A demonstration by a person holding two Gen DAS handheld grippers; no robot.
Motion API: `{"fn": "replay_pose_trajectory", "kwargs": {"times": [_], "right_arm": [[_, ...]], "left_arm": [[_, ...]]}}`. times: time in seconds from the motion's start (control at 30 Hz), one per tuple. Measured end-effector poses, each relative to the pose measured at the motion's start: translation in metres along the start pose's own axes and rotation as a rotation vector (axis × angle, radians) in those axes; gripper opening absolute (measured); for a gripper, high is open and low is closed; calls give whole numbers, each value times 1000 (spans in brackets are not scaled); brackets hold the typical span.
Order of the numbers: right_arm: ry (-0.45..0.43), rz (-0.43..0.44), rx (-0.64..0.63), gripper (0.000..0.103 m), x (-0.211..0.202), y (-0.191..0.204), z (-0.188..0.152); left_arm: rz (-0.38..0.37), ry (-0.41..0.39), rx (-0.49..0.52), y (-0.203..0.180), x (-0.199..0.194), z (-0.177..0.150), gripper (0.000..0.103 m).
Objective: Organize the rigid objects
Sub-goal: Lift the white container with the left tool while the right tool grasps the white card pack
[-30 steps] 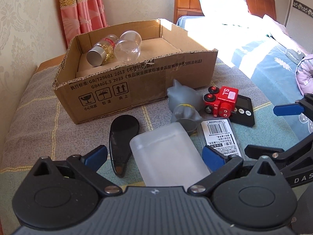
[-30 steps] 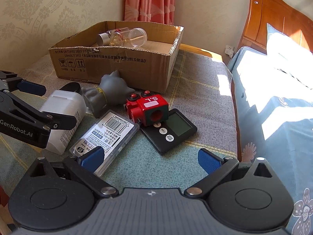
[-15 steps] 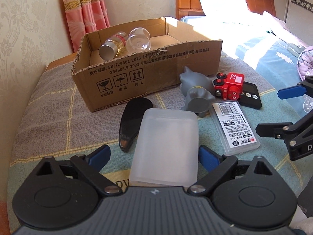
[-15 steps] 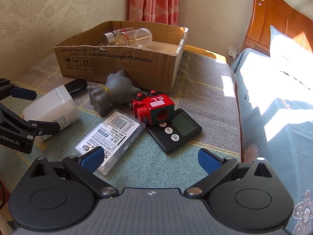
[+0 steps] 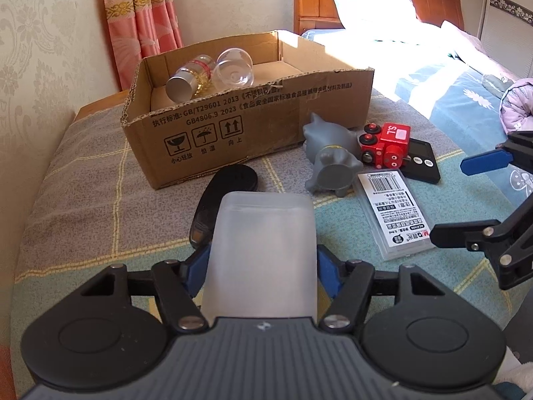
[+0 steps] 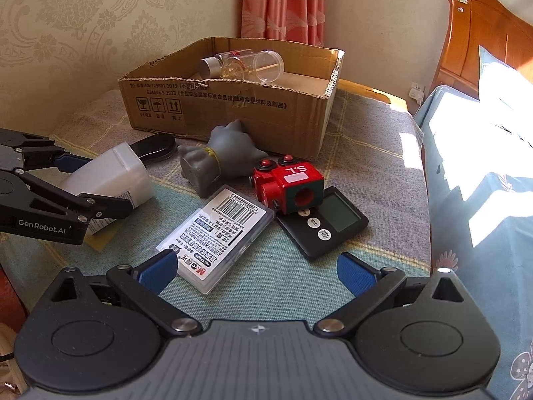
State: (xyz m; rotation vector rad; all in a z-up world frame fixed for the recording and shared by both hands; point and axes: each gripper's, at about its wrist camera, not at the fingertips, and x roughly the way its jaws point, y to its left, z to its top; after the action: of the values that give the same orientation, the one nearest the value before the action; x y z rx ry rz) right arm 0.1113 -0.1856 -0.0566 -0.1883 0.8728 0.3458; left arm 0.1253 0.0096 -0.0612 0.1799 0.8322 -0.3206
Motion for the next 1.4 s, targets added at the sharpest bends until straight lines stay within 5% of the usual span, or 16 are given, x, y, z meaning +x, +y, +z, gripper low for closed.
{"fn": "replay_pose_trajectory", "kwargs": {"times": [0.23, 0.57, 1.03, 1.4], "right_arm": [[77, 123, -67, 103, 14, 22, -3], [99, 284, -140, 103, 29, 67, 8], [83, 128, -83, 103, 42, 28, 23], [47, 104, -134, 103, 49, 36, 20]], "left_arm": [[75, 13, -71, 28, -8, -11, 66], [81, 17, -97, 36, -11, -14, 66], [73, 12, -110, 38, -8, -16, 70], [72, 7, -144, 37, 5, -26, 100]]}}
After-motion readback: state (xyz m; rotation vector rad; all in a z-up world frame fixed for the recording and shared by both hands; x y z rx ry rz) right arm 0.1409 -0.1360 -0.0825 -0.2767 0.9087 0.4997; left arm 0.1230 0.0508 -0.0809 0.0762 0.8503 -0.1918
